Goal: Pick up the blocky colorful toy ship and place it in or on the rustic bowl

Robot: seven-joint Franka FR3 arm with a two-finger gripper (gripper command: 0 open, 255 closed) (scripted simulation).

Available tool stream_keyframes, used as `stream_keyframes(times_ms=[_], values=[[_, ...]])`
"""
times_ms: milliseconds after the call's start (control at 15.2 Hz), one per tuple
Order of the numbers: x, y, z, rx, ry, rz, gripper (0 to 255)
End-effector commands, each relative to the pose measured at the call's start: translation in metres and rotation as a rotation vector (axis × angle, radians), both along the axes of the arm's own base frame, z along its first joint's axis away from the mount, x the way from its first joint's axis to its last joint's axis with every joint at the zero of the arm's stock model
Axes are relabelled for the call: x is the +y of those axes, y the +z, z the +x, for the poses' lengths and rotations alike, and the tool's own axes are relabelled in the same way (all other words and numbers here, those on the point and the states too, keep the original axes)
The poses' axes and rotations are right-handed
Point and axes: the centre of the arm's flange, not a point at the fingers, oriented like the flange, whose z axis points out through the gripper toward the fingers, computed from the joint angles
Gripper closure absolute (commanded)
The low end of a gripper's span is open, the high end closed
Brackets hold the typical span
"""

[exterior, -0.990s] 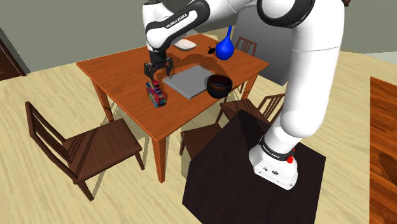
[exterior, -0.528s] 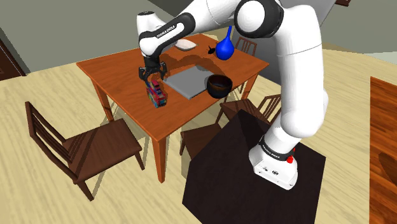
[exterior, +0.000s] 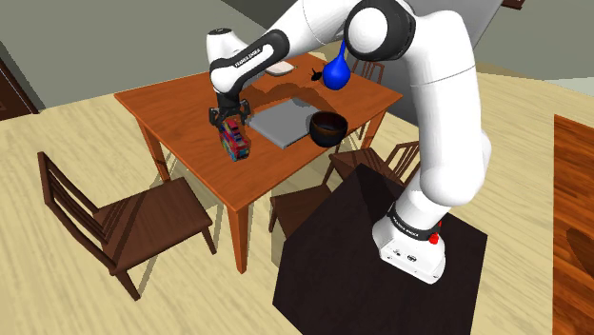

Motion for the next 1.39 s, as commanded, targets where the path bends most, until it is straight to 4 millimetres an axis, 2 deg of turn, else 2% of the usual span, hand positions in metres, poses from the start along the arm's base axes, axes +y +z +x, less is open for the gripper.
stream_keyframes(times_ms=[0,198,264,858,1320], values=[[0.000,0.000,0.000,0.000,0.000,0.000,0],[0.000,0.000,0.000,0.000,0.000,0.000,0],[0.000,0.000,0.000,0.000,0.000,0.000,255],[0.000,0.000,0.000,0.000,0.000,0.000,255],[0.000,0.037,0.000,0.000,0.000,0.000,255]])
